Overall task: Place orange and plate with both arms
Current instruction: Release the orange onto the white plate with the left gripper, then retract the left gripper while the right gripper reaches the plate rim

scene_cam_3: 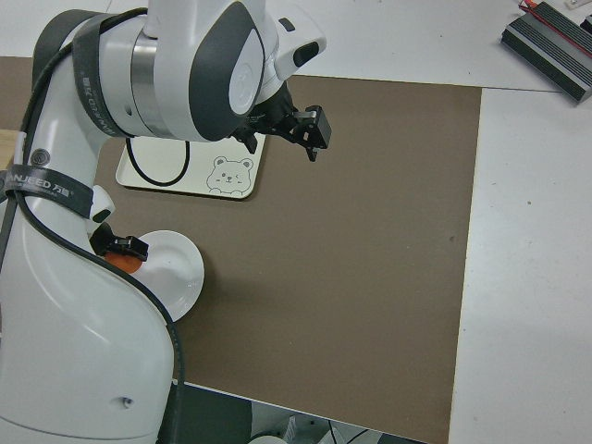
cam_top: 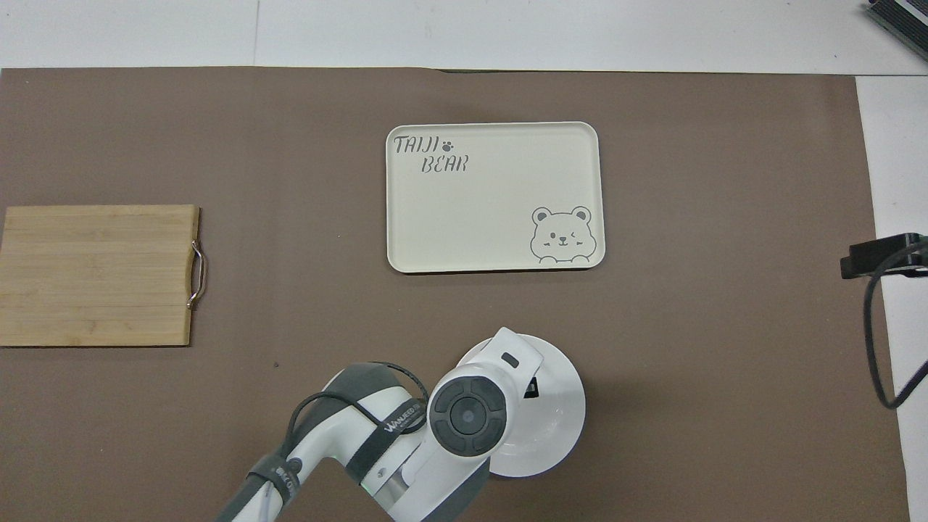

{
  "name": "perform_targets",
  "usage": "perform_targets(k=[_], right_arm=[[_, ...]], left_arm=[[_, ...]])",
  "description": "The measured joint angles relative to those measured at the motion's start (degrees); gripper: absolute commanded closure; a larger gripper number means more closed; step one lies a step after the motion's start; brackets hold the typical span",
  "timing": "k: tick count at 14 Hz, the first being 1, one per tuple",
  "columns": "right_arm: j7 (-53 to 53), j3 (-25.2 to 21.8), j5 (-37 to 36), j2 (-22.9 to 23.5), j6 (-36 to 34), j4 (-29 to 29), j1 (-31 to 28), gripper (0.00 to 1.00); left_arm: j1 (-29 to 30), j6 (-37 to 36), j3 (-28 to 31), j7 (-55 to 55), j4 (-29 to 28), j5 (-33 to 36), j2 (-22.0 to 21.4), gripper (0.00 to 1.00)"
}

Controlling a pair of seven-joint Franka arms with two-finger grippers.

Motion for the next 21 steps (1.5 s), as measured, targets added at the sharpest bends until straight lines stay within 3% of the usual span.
perform_targets(k=[4, 7, 10, 13, 17, 21], right_arm=[[0.00, 0.00, 0.00, 0.00, 0.00, 0.00, 0.00, 0.00], [0.00, 0.00, 0.00, 0.00, 0.00, 0.00, 0.00, 0.00], [0.00, -0.07, 2.41, -0.04, -0.01, -0.90, -0.17, 0.00], [-0.91, -0.10, 7.86, -0.10, -0.01, -3.36, -0.34, 0.00], [-1.90, 0.22, 13.49, -0.09, 3.53, -8.75, 0.17, 0.00], [-2.15, 0.57, 21.55, -0.10, 6.29, -14.03, 0.22, 0.00]], left_arm=[[-2.39, 8.76, 0.00, -4.35, 0.21, -0.20, 5.47, 0.00], [-2.26, 7.49, 0.82, -5.33, 1.32, -0.22, 2.85, 0.00], [0.31, 1.57, 1.84, -5.37, 2.47, -0.23, -2.65, 0.00], [6.50, -5.16, 2.09, -3.80, 4.86, -0.23, -6.35, 0.00], [17.21, -18.16, 2.41, 7.56, 12.36, -0.23, -8.08, 0.00], [27.01, -25.48, 2.55, 22.60, 17.90, -0.22, -8.29, 0.00]])
